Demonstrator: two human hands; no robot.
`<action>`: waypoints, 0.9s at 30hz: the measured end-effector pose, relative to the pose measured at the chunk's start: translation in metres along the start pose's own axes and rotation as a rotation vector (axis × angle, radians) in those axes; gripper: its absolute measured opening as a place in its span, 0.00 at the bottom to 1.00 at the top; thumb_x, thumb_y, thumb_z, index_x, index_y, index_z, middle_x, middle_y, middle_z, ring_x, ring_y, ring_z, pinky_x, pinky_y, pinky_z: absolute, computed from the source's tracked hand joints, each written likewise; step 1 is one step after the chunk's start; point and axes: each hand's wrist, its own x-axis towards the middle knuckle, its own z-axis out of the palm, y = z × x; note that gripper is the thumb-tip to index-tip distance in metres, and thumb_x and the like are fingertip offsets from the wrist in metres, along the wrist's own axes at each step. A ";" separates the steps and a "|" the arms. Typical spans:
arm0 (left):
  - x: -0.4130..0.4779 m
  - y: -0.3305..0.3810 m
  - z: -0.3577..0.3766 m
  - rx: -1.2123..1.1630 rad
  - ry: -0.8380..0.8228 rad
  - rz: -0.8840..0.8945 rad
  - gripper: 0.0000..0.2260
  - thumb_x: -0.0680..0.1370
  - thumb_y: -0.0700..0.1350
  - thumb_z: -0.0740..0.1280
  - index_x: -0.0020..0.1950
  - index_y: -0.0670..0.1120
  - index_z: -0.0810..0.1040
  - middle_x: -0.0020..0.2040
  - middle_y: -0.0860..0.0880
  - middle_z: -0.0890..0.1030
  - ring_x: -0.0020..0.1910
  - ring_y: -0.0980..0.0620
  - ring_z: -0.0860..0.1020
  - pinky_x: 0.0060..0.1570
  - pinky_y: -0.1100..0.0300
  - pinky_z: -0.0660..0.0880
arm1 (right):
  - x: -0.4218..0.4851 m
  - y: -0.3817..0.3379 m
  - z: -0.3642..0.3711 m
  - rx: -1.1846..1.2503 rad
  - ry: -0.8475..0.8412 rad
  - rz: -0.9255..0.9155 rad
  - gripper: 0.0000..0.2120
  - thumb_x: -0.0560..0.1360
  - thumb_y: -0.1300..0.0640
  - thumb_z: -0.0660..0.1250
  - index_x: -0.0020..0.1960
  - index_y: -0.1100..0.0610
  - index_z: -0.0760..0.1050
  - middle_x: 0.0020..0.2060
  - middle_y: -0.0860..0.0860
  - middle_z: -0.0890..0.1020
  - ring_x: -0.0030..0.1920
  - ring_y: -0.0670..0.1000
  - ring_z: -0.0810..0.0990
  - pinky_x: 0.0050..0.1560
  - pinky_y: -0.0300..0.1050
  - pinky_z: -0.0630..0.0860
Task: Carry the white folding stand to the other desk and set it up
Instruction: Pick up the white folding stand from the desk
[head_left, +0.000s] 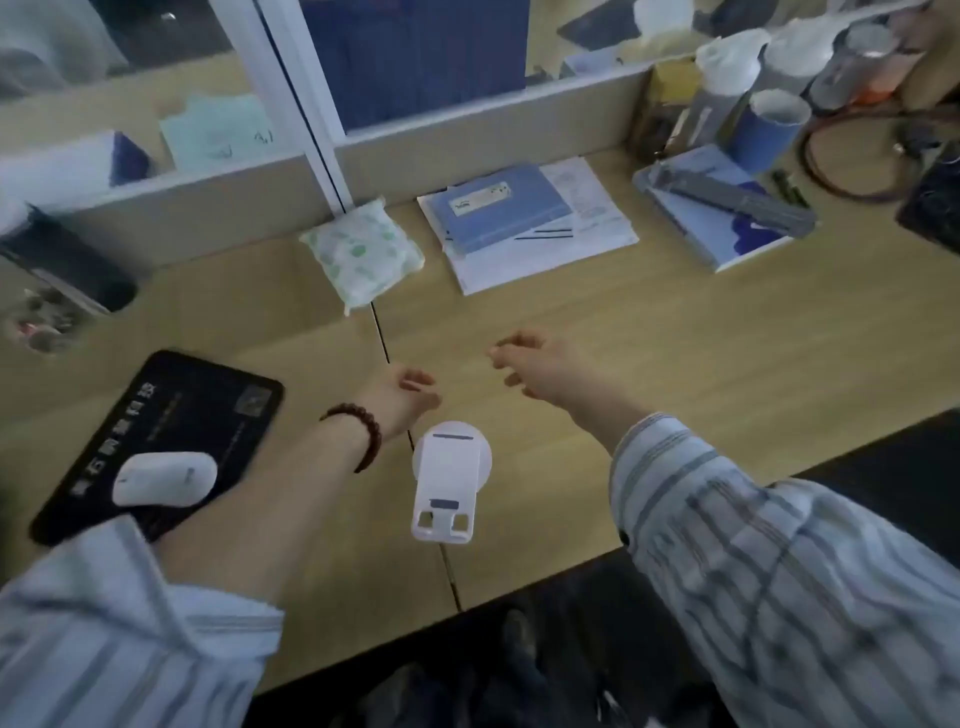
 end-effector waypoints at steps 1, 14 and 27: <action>0.006 -0.003 0.005 0.041 -0.010 -0.057 0.12 0.72 0.45 0.69 0.55 0.45 0.75 0.57 0.44 0.78 0.52 0.48 0.76 0.49 0.59 0.70 | 0.006 0.005 0.006 -0.096 -0.043 0.042 0.04 0.74 0.53 0.65 0.43 0.52 0.75 0.45 0.52 0.80 0.41 0.48 0.77 0.40 0.40 0.72; 0.024 -0.011 0.016 0.542 -0.373 -0.435 0.28 0.77 0.58 0.58 0.70 0.40 0.65 0.68 0.42 0.73 0.65 0.45 0.74 0.54 0.54 0.71 | 0.036 0.053 0.053 -0.433 -0.314 0.451 0.13 0.77 0.53 0.63 0.52 0.63 0.73 0.42 0.56 0.84 0.27 0.50 0.79 0.18 0.32 0.68; 0.030 -0.001 0.007 0.168 -0.141 -0.366 0.19 0.77 0.55 0.59 0.59 0.43 0.75 0.55 0.43 0.82 0.53 0.44 0.81 0.47 0.53 0.75 | 0.052 0.039 0.055 -0.214 -0.135 0.242 0.13 0.78 0.55 0.61 0.55 0.63 0.73 0.42 0.58 0.78 0.41 0.58 0.80 0.45 0.54 0.83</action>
